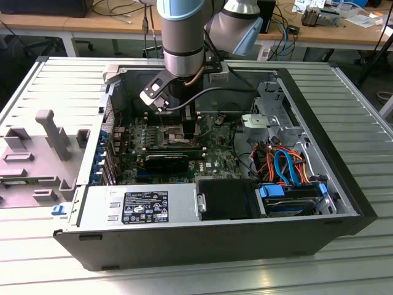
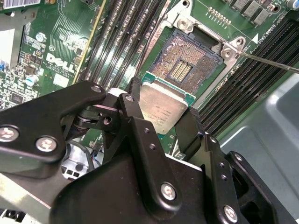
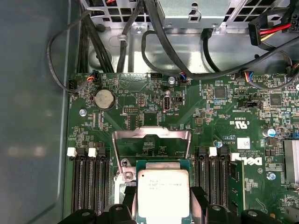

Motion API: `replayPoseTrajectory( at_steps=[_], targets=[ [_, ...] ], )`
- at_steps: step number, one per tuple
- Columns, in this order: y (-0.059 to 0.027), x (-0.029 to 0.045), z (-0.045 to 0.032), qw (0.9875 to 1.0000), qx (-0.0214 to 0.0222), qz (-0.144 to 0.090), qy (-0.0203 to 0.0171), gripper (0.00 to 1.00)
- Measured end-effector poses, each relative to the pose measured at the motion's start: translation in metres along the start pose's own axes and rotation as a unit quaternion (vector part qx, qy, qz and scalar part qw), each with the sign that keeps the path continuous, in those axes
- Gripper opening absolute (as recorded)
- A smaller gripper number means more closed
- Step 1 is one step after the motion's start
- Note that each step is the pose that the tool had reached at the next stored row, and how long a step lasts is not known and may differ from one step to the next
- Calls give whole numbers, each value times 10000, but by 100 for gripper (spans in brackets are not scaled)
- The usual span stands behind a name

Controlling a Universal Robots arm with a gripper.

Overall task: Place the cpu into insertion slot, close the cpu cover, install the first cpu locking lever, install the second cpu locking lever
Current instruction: 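Place the cpu into insertion slot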

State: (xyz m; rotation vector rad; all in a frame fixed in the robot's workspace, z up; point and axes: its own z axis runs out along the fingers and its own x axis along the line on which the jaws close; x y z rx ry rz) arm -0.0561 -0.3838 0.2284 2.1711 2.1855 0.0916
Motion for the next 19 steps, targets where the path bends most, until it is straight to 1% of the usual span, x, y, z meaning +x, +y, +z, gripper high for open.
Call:
replayPoseTrajectory(
  at_steps=[5, 8, 11, 19],
  targets=[
    [-31, 14, 0, 10000, 0, -1, 1, 54],
    [-45, 39, -2, 10000, 0, -1, 0, 54],
    [-81, 67, -5, 10000, 0, -1, 0, 54],
    [-144, 70, -6, 10000, -1, -1, 1, 54]
  ],
)
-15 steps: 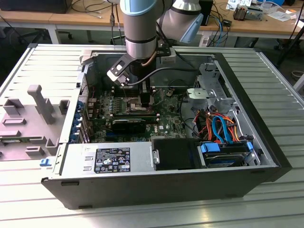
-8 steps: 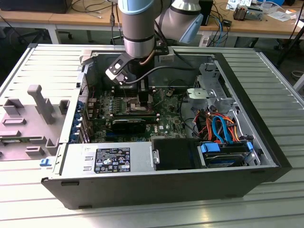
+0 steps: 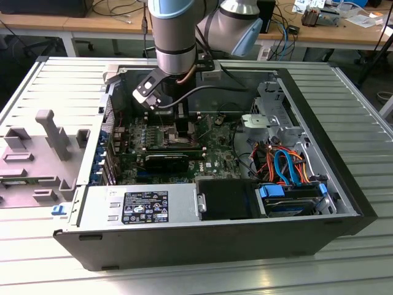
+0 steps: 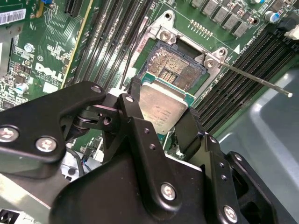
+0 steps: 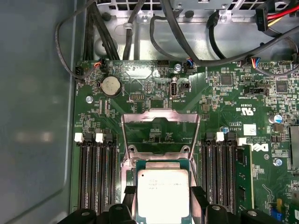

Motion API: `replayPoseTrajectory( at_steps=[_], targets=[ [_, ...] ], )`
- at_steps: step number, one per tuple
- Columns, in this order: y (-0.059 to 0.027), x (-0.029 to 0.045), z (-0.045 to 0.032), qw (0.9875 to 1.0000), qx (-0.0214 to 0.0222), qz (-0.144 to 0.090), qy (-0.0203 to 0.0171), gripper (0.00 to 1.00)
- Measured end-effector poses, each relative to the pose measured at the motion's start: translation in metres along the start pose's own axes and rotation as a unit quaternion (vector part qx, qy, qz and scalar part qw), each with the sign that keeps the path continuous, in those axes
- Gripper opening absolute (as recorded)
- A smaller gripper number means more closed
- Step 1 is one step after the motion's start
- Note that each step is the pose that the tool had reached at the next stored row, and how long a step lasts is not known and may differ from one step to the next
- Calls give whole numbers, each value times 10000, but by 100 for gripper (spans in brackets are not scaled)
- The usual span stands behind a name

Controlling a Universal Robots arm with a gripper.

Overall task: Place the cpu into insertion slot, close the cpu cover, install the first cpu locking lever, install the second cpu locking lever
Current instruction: 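Place the cpu into insertion slot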

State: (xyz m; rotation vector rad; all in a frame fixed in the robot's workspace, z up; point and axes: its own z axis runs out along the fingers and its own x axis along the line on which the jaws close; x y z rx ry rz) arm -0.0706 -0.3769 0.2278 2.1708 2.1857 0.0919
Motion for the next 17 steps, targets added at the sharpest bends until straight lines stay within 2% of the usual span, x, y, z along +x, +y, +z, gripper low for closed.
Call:
replayPoseTrajectory(
  at_steps=[2, 4, 15, 17],
  targets=[
    [-5, 0, 0, 10000, 1, -1, 0, 54],
    [-20, 0, 36, 10000, 0, 0, 0, 54],
    [-22, 0, 54, 10000, 0, 0, 0, 54],
    [-25, 0, 87, 10000, 0, 0, 0, 54]
  ],
)
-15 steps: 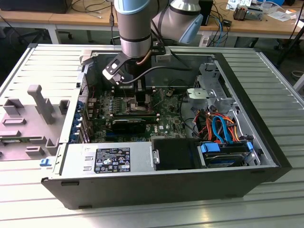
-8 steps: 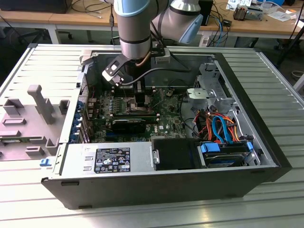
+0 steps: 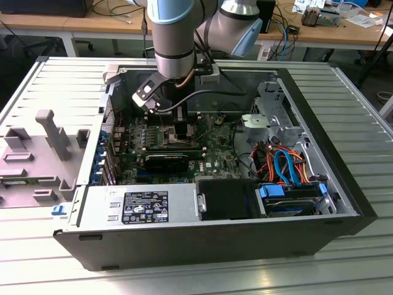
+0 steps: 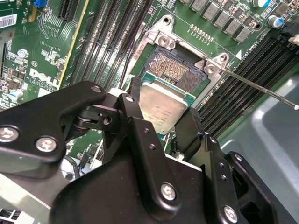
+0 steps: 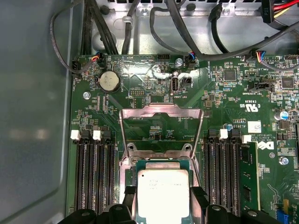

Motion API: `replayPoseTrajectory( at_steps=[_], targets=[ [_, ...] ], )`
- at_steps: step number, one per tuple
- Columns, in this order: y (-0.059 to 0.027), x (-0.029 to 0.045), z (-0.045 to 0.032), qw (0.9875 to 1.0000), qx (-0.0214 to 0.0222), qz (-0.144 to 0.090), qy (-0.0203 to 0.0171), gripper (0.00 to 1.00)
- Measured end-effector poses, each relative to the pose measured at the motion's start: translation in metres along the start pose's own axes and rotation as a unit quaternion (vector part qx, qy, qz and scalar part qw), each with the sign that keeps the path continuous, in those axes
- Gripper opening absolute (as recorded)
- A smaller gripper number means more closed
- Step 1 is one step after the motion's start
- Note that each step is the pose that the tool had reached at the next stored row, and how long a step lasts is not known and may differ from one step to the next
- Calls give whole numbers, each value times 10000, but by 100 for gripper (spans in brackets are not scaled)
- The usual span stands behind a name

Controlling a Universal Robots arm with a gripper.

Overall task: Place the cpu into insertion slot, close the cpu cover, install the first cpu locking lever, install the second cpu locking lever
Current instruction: 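Place the cpu into insertion slot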

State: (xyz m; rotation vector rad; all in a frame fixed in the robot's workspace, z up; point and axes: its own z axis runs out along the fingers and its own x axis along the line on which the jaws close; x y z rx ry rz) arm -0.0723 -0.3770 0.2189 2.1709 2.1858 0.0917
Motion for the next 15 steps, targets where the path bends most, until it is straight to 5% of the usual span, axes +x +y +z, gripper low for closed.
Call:
replayPoseTrajectory(
  at_steps=[15],
  targets=[
    [-3, 3, 20, 10000, -1, 1, 1, 54]
  ],
)
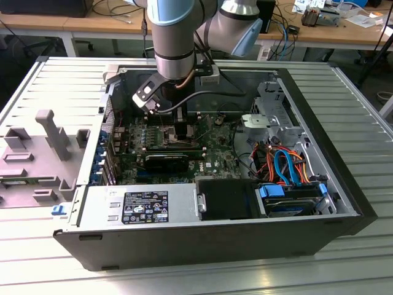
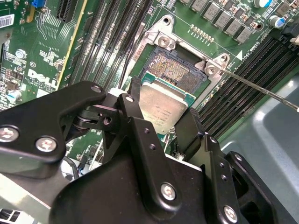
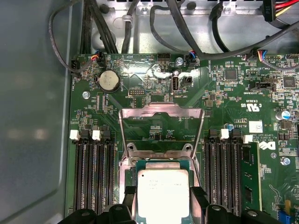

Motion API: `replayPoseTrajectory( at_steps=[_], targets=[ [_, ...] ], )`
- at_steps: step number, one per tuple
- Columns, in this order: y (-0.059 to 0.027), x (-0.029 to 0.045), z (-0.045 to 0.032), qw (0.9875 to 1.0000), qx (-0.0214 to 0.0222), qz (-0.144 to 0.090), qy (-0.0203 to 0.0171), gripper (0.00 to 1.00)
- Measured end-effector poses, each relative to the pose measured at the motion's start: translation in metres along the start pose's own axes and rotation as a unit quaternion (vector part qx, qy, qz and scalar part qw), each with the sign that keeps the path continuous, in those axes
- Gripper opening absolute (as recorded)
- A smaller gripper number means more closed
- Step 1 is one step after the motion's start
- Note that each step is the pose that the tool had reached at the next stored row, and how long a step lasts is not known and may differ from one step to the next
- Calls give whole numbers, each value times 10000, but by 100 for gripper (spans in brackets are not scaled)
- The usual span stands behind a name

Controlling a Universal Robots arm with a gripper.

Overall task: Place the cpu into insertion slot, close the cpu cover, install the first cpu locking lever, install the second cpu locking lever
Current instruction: 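Place the cpu into insertion slot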

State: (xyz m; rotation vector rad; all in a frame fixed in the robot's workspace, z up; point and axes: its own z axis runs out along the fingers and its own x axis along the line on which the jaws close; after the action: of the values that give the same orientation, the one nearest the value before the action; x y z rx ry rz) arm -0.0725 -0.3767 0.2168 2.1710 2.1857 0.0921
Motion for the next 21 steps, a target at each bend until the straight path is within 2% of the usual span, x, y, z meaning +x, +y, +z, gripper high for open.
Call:
replayPoseTrajectory(
  at_steps=[5, 21],
  targets=[
    [-6, 47, -2, 10000, 1, 0, -3, 54],
    [-76, 57, 26, 10000, 1, 0, -2, 54]
  ],
)
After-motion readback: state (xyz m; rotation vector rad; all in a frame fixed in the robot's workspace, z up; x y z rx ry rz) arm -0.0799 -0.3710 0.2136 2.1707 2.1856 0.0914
